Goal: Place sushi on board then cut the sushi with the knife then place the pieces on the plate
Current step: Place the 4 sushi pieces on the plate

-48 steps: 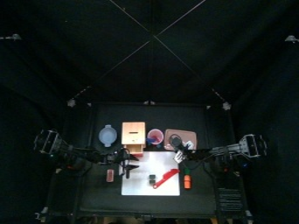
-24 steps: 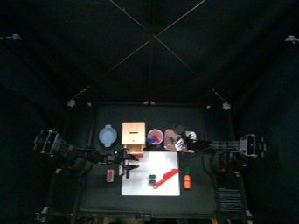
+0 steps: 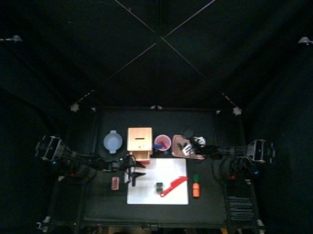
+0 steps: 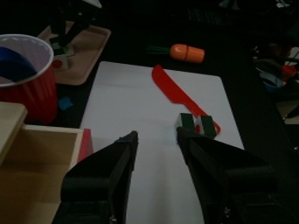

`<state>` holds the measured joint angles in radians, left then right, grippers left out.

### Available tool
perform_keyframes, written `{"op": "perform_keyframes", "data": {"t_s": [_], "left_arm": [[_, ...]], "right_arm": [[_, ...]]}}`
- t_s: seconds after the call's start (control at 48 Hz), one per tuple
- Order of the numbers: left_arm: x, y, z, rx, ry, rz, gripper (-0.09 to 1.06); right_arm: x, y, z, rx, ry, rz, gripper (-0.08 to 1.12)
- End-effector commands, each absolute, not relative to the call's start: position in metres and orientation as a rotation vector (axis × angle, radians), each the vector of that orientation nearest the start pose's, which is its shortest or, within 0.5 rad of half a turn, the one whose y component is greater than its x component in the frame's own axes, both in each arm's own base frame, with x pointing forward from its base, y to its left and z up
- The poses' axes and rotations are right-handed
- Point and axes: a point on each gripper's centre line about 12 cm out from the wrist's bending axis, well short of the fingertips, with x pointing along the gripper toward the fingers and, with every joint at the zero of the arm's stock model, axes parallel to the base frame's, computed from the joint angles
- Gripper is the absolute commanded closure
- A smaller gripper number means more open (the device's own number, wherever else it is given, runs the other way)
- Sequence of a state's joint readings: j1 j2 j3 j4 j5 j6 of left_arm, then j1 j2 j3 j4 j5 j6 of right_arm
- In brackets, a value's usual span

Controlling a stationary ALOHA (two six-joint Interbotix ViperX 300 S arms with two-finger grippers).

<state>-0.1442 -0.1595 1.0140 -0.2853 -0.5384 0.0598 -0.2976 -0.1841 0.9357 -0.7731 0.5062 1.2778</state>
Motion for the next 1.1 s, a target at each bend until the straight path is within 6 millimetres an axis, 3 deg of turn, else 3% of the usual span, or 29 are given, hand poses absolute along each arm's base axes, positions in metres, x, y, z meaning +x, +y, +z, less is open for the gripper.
{"op": "perform_keyframes", "data": {"t_s": [0.021, 0.208, 0.354, 0.5, 0.667, 0.833, 1.104], "left_arm": [[0.321, -0.029, 0.174, -0.137, 0.309, 0.031, 0.17], [0.322, -0.029, 0.175, -0.137, 0.306, 0.031, 0.17], [0.323, -0.029, 0.174, -0.138, 0.309, 0.032, 0.17], [0.327, -0.028, 0.174, -0.136, 0.306, 0.035, 0.17], [0.334, -0.028, 0.174, -0.122, 0.306, 0.030, 0.17], [0.340, -0.030, 0.173, -0.108, 0.305, 0.017, 0.17], [0.341, -0.031, 0.180, -0.105, 0.286, 0.009, 0.17]], "right_arm": [[0.251, -0.107, 0.147, 0.442, 0.910, -0.864, 0.21], [0.258, -0.066, 0.180, 0.336, 0.869, -0.752, 0.21], [0.276, -0.010, 0.201, 0.245, 0.766, -0.463, 0.21], [0.302, 0.037, 0.202, 0.221, 0.704, -0.187, 0.21], [0.337, 0.064, 0.189, 0.234, 0.719, -0.076, 0.21], [0.367, 0.076, 0.174, 0.182, 0.742, -0.049, 0.21], [0.386, 0.082, 0.158, 0.144, 0.758, -0.013, 0.21]]}}
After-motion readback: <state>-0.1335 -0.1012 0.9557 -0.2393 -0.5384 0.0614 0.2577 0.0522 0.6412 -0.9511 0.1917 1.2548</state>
